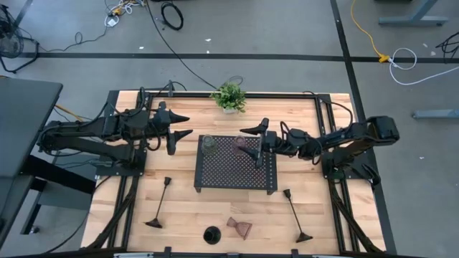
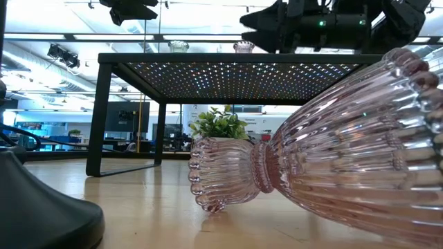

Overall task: Pick & Place candle stick holders
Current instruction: Put the pink glass candle holder on the shelf aligned with the other glass candle holders

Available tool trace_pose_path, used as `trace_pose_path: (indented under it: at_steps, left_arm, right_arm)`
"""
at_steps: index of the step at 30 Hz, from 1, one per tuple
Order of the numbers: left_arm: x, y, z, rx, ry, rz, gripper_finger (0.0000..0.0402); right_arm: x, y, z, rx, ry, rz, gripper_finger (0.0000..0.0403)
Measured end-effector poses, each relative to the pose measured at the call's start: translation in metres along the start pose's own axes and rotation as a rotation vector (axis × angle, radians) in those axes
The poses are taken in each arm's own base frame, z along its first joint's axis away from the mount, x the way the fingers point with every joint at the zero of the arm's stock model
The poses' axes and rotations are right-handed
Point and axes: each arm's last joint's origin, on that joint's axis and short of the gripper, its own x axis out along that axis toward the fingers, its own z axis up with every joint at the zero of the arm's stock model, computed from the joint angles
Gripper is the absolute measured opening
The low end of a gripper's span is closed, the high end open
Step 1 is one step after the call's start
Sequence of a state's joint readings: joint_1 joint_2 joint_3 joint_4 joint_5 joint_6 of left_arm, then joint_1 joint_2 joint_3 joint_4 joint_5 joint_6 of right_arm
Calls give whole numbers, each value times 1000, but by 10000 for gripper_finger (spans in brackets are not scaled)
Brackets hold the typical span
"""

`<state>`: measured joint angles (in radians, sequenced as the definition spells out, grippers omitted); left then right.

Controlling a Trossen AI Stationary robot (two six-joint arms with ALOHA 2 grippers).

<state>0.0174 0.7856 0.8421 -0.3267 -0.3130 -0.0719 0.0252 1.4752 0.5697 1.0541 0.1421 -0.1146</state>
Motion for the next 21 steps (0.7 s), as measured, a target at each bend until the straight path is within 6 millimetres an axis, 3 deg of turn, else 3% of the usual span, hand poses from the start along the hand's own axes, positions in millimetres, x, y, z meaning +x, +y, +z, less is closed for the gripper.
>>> trace_pose_path:
  at_steps: [13, 21]
  left_arm:
    - [0, 0, 0, -3, 0, 0, 225]
    - [0, 0, 0, -3, 0, 0, 225]
  right_arm:
    - [-17, 29, 34, 0, -75, 117, 297]
    - [-8, 62, 61, -22, 71, 163, 297]
